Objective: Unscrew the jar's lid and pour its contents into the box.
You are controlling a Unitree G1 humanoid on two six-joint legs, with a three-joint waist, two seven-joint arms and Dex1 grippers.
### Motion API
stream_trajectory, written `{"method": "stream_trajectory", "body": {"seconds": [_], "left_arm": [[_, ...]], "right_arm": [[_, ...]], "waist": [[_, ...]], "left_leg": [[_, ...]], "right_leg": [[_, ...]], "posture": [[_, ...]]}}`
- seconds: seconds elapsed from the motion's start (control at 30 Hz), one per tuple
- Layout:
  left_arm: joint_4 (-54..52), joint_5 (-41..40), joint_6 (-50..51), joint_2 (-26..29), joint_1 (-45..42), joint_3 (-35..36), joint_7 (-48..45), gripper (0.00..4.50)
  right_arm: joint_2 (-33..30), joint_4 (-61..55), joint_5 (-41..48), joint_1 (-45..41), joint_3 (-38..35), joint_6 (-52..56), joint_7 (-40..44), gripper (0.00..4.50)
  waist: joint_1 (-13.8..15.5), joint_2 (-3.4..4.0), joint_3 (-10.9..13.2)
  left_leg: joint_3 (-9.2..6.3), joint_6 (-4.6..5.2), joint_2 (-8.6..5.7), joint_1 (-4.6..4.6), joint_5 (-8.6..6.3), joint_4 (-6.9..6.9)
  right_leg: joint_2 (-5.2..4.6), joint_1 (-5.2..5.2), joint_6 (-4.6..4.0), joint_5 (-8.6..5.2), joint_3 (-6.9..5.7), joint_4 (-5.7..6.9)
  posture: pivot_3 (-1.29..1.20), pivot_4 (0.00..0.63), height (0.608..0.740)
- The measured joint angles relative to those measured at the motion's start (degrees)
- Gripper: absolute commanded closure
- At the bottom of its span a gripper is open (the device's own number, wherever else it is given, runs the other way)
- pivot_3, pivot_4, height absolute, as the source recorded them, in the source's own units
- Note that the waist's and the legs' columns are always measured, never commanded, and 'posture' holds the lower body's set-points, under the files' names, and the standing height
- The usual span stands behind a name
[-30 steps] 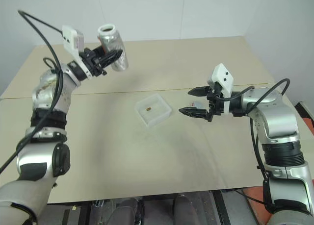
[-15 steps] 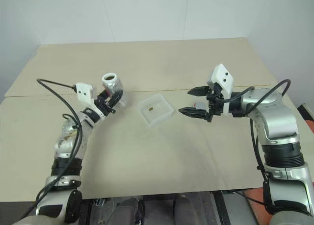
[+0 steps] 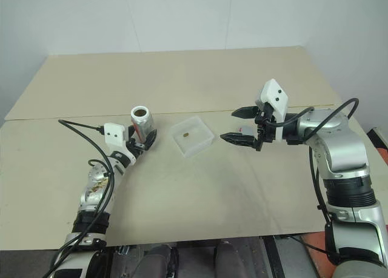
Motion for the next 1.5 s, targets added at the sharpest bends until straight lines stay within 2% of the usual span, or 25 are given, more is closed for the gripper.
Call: {"method": "stream_trajectory", "body": {"seconds": [0.13, 0.37, 0.5, 0.63, 0.8, 0.93, 1.03, 1.2, 1.5], "left_arm": [[-2.14, 0.01, 0.38, 0.36, 2.01, -0.03, 0.39, 0.05], [-12.90, -0.14, 7.02, 4.95, 9.08, -0.93, -1.39, 0.05], [-24.70, -2.76, 17.35, 13.42, 16.93, -1.05, -6.48, 0.05], [-33.56, -11.60, 21.51, 24.34, 21.75, 3.32, -18.53, 0.05], [-33.21, -20.77, 20.65, 35.93, 20.07, 11.55, -34.57, 0.05], [-29.75, -23.42, 18.91, 41.59, 17.01, 12.99, -44.48, 0.05], [-26.35, -25.16, 18.78, 43.29, 13.74, 12.98, -49.36, 0.05], [-23.01, -24.80, 17.31, 44.43, 10.07, 12.85, -51.78, 0.05], [-26.85, -25.91, 17.90, 38.14, 10.50, 10.28, -49.35, 0.05]], "right_arm": [[0.00, -0.38, 0.01, 0.63, 0.02, 0.00, -0.07, 0.00], [0.00, -1.76, 0.04, 1.58, 0.05, 0.01, -0.46, 0.00], [-0.30, -3.21, 0.06, 3.80, 0.03, 0.15, -0.90, 0.00], [-0.88, -4.23, 0.13, 5.22, -0.34, 0.19, -0.99, 0.00], [-1.74, -3.74, 0.09, 5.43, -0.37, -0.32, -0.07, 0.00], [-2.14, -2.11, -0.01, 5.30, -0.36, -1.55, 1.03, 0.00], [-2.60, -1.10, -0.17, 5.24, -0.34, -2.15, 1.72, 0.00], [-3.26, -0.83, -0.68, 5.28, -0.34, -3.03, 2.16, 0.00], [-5.11, -2.83, -0.62, 7.67, -0.77, -3.28, 2.13, 0.00]], "waist": [[0.06, 0.00, 0.00], [-0.05, 0.00, -0.01], [-0.28, 0.00, -0.02], [0.12, 0.00, -0.02], [0.48, 0.02, -0.02], [0.54, 0.01, -0.02], [0.54, 0.01, -0.02], [0.46, 0.01, -0.02], [0.41, 0.01, -0.02]], "left_leg": [[0.00, 0.00, 0.00, 0.00, 0.00, 0.00], [0.01, 0.18, 0.05, 0.03, -0.11, -0.05], [0.00, 0.51, 0.10, 0.10, -0.31, -0.13], [-0.01, 0.52, 0.13, 0.14, -0.32, -0.10], [0.04, 0.58, 0.11, 0.24, -0.36, -0.17], [0.08, 0.66, 0.12, 0.21, -0.41, -0.20], [0.09, 0.66, 0.12, 0.17, -0.41, -0.18], [0.11, 0.67, 0.12, 0.18, -0.41, -0.17], [0.10, 0.70, 0.15, 0.12, -0.43, -0.13]], "right_leg": [[-0.01, 0.02, 0.00, 0.00, 0.01, -0.03], [0.01, 0.03, 0.00, 0.00, 0.03, -0.05], [0.03, 0.02, 0.00, 0.00, 0.06, -0.03], [0.01, 0.11, -0.01, 0.00, 0.05, -0.11], [0.02, 0.18, -0.01, 0.00, 0.05, -0.23], [0.03, 0.18, -0.01, 0.00, 0.02, -0.39], [0.05, 0.16, -0.01, 0.00, 0.00, -0.39], [0.06, 0.15, -0.01, 0.00, 0.01, -0.36], [0.06, 0.11, -0.01, 0.00, 0.03, -0.32]], "posture": [[0.00, 0.150, 0.740], [0.00, 0.150, 0.740], [0.00, 0.150, 0.740], [0.00, 0.150, 0.740], [0.00, 0.150, 0.740], [0.00, 0.150, 0.740], [0.00, 0.150, 0.740], [0.00, 0.150, 0.740], [0.00, 0.150, 0.740]]}}
